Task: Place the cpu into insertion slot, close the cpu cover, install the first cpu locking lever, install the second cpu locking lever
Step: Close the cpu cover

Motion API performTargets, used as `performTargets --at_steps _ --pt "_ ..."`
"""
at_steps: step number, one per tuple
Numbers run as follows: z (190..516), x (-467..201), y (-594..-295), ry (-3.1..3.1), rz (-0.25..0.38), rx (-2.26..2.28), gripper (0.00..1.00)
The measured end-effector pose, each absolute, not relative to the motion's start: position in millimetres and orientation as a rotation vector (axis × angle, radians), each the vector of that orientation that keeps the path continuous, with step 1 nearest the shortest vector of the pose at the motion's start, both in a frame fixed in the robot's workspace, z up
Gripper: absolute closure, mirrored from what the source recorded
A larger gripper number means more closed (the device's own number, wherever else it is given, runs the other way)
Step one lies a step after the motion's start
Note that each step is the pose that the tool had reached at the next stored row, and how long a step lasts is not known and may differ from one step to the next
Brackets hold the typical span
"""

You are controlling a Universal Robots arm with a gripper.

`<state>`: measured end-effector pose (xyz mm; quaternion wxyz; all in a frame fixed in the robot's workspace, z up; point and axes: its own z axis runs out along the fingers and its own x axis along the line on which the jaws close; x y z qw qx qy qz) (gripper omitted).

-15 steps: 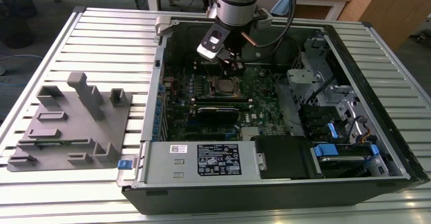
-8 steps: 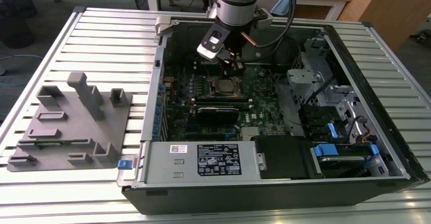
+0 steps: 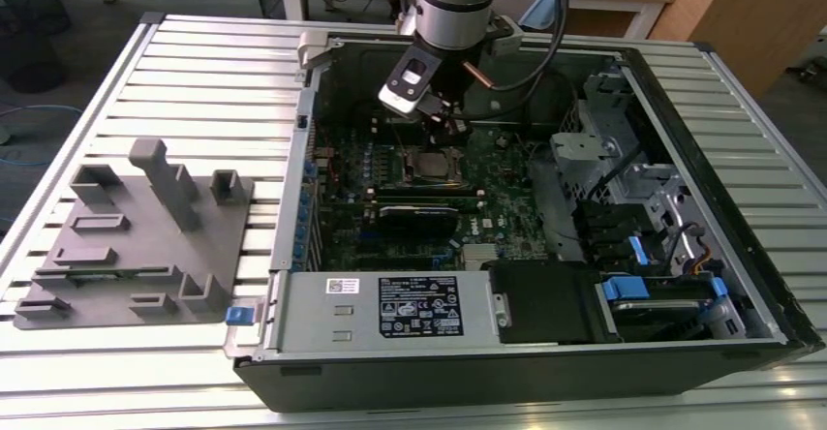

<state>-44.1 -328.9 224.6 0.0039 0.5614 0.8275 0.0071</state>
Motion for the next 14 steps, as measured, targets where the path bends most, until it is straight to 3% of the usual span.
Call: performTargets --at_steps 14 --pt "224.6 -44.1 -328.9 2.622 0.023 1.716 0.89"
